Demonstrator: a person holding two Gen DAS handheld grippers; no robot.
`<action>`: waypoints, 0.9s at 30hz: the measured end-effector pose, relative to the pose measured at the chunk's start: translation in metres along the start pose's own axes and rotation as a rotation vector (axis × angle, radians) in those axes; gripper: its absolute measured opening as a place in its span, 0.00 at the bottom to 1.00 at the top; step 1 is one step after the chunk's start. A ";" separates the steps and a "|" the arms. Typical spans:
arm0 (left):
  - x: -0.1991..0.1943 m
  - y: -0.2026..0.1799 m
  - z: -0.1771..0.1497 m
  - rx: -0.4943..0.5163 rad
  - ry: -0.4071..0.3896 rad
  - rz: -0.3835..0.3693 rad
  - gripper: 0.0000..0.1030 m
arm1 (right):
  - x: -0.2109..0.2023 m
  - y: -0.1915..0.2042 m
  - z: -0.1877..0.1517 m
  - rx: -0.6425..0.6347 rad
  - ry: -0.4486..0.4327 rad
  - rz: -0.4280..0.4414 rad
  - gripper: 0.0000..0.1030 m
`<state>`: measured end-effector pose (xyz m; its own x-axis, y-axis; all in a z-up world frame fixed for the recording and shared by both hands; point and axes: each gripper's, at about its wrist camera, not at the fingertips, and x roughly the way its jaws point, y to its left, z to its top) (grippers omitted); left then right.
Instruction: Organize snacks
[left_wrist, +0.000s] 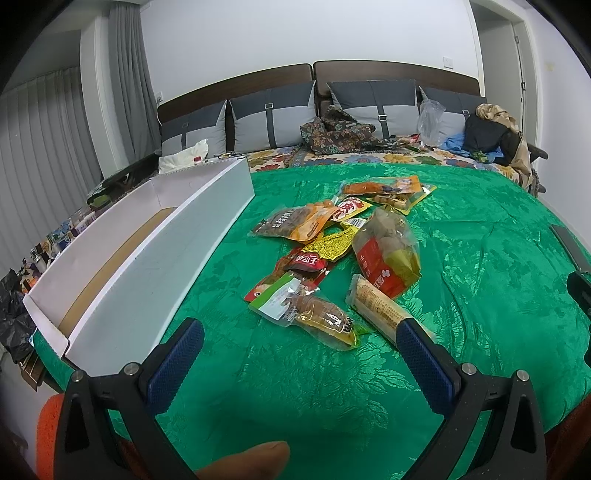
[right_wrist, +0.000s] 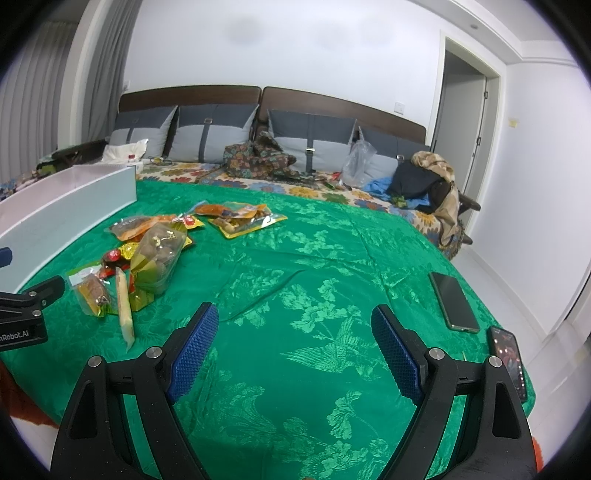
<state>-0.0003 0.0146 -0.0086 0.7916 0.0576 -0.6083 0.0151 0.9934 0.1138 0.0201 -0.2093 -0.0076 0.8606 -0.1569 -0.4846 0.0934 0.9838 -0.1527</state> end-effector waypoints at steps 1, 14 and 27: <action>0.000 0.001 0.000 -0.001 0.001 0.000 1.00 | 0.000 0.000 0.000 0.000 -0.001 0.000 0.85; 0.003 0.002 -0.003 0.001 0.006 0.003 1.00 | 0.002 0.001 -0.001 -0.003 0.008 0.003 0.85; 0.007 0.003 -0.005 0.001 0.022 0.005 1.00 | 0.006 0.003 -0.004 -0.009 0.018 0.008 0.85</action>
<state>0.0021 0.0189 -0.0164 0.7782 0.0645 -0.6247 0.0119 0.9930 0.1174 0.0236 -0.2073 -0.0143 0.8523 -0.1509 -0.5007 0.0822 0.9842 -0.1568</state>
